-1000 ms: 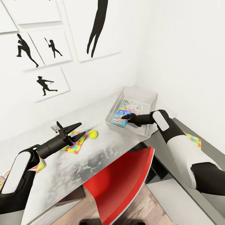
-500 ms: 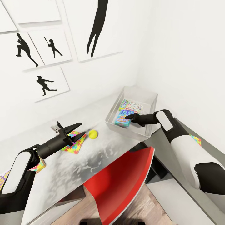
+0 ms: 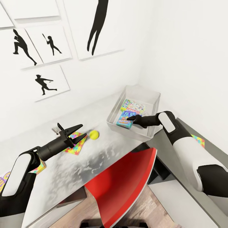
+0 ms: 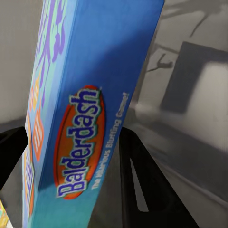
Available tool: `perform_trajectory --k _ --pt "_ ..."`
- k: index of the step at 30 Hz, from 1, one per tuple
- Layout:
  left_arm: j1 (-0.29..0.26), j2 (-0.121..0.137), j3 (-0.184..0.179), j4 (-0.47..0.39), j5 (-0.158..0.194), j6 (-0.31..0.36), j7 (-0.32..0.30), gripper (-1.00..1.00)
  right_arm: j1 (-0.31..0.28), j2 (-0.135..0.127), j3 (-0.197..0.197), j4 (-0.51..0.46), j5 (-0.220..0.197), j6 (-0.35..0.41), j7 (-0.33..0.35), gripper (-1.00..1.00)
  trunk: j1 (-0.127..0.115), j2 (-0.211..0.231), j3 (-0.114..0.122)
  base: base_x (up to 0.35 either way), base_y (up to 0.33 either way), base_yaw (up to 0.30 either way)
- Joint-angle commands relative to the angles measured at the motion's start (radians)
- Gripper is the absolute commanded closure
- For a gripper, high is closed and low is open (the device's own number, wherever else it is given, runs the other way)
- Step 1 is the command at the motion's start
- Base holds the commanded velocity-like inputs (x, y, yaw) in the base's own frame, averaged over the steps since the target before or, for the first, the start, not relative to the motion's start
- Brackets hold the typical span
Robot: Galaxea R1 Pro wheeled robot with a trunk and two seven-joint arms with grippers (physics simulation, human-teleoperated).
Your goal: Put all the toys in the child's room - the three board games (two on the bed and one on the table), the two jigsaw puzzles on the table, and the tennis ball on the table - inside the toy box on the table in the child's room.
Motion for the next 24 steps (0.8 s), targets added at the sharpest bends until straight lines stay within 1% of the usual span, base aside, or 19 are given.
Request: perform_trajectory --k 1,12,21,22,24 --pt "-0.001 0.000 0.001 0.000 -0.010 0.003 -0.010 -1.00 -0.001 -0.001 0.003 0.000 0.007 0.001 0.013 1.00 0.000 -0.002 -0.003 0.000 0.000 0.000" --pt "-0.001 0.000 0.001 0.000 -0.010 0.003 -0.010 -1.00 0.000 0.001 0.003 0.000 0.008 0.001 0.014 1.00 0.000 -0.002 -0.019 0.000 0.000 0.000" --pt "-0.001 0.000 0.001 0.000 -0.010 0.003 -0.010 -1.00 -0.001 0.001 0.003 0.000 0.008 0.001 0.014 1.00 0.000 -0.002 -0.023 0.000 0.000 0.000" --pt "-0.001 0.000 0.001 0.000 -0.010 0.003 -0.010 -1.00 -0.001 0.001 0.003 -0.001 0.008 0.001 0.014 -1.00 0.000 -0.002 -0.023 0.000 0.000 0.000" --pt "-0.001 0.000 0.000 0.000 -0.010 0.003 -0.010 -1.00 -0.001 0.001 0.003 -0.002 0.008 0.001 0.014 -1.00 0.000 -0.002 -0.023 0.000 0.000 0.000"
